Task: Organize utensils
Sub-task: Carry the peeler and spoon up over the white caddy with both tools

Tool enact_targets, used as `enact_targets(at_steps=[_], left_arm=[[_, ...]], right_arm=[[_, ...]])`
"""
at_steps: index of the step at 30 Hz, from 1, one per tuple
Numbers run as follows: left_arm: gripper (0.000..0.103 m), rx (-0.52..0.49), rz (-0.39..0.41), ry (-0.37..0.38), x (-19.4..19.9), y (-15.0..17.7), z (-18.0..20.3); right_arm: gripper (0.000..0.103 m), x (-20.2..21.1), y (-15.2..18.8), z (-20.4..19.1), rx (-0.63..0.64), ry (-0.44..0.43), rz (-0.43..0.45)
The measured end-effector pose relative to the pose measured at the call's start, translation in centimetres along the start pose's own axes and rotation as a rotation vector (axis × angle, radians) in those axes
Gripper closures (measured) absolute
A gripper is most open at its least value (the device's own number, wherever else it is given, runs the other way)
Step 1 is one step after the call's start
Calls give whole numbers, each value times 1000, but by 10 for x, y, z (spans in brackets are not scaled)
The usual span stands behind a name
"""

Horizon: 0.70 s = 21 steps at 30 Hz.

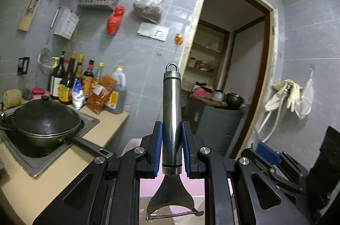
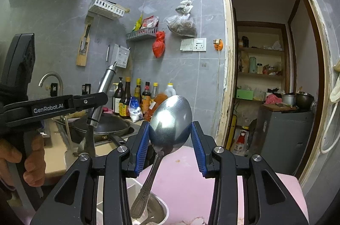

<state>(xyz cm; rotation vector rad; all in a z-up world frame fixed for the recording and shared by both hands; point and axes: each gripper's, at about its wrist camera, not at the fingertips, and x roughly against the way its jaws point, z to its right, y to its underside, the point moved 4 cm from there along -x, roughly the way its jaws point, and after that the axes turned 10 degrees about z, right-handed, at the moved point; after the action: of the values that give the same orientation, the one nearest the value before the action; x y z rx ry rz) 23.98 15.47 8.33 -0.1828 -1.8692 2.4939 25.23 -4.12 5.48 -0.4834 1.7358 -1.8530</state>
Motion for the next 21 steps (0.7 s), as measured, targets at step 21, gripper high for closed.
enact_targets(at_steps=[21], left_arm=[[88,-113,6,233,2,20,-10]], right_arm=[[66,-4,17,-19,38,13,-13]])
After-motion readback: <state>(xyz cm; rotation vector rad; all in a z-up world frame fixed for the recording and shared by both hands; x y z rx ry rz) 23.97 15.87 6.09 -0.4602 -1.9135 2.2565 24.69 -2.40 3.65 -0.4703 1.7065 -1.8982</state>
